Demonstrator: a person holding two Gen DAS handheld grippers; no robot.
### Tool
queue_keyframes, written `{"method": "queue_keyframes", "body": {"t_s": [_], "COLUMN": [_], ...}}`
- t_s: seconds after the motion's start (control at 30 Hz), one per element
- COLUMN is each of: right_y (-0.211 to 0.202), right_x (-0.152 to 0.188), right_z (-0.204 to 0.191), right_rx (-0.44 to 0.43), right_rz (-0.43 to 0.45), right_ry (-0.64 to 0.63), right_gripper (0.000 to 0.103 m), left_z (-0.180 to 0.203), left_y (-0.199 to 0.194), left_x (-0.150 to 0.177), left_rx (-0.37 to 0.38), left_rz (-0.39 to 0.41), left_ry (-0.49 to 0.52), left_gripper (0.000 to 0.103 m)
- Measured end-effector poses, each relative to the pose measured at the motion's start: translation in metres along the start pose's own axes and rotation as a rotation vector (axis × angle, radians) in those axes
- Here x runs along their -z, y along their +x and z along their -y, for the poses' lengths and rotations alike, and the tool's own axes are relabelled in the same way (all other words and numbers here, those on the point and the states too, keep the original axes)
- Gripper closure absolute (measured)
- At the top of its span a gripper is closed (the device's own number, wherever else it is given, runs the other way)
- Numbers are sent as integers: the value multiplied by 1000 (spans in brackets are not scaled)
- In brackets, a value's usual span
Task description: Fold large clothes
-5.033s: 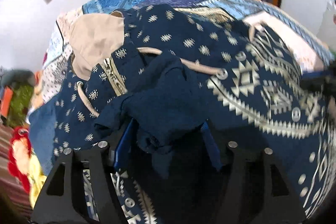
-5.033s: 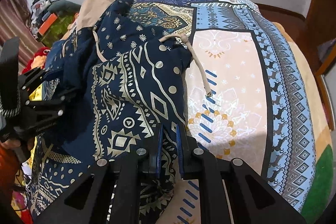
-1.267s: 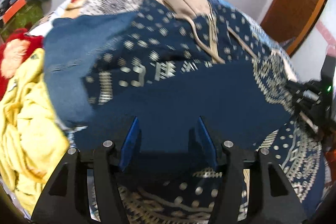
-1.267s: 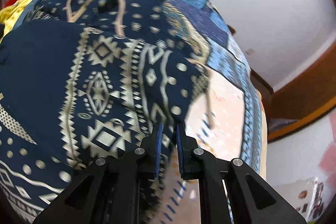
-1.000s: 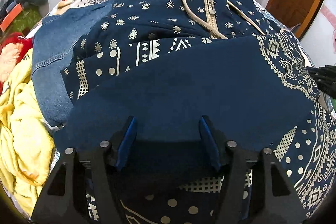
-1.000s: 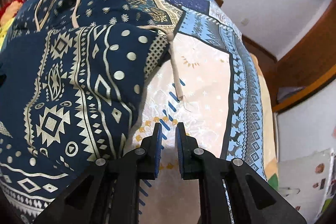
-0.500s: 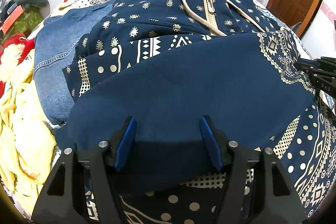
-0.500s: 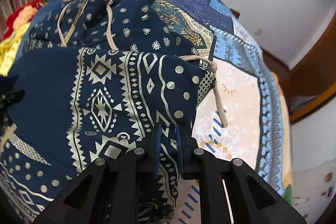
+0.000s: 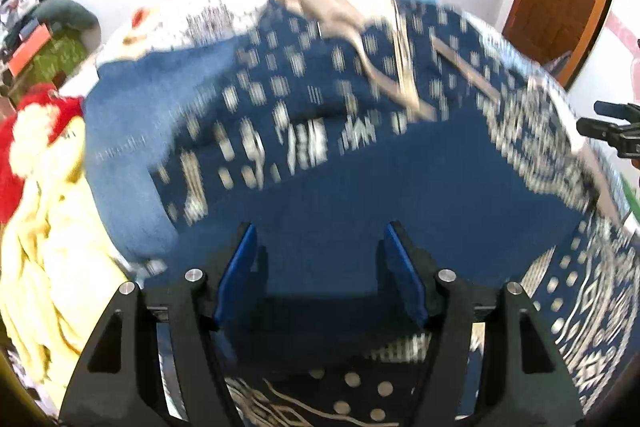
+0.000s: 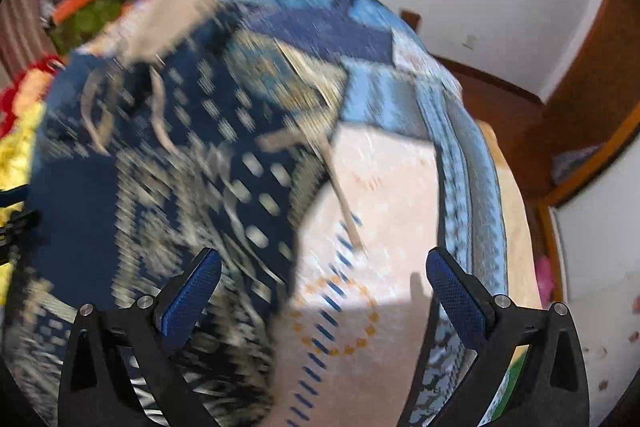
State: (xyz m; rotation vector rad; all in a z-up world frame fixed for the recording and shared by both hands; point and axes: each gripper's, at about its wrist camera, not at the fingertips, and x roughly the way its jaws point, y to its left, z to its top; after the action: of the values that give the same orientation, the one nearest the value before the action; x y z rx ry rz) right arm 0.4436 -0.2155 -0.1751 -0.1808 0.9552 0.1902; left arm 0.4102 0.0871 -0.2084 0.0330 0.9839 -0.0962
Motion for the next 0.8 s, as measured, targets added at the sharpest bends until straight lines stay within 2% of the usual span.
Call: {"method": "queue_keyframes", "body": {"t_s": [0.2,0.4,0.6,0.67,0.73,0.8], "right_y": [-19,2,71,96,123,147], "right_x": [-63,-130,-172,-179,-187,-192], "right_z": [-34,-64,-83,-85,-87,-88], "right_rx": [-64,-98,-111,-114,-112,-112], "right_rz": [110,133,53,14,-30,-64], "right_ry": [-56,-79,-51,-12,24,54], "right_gripper": [1,1,1,1,6,18], "left_z": [-20,-39,-55,-59,-61,-65], "left_y": [-13,14,66,85,95,108], "left_x": [-68,-120,-160,-169,-175,-181], "left_rx": [-14,7,34,10,-2,13], "left_rz": [72,57,0,-10,2,3], "left_ry": [-26,-71,-142,-163,-186,-224], "left_gripper": [38,37,37,37,37,37]}}
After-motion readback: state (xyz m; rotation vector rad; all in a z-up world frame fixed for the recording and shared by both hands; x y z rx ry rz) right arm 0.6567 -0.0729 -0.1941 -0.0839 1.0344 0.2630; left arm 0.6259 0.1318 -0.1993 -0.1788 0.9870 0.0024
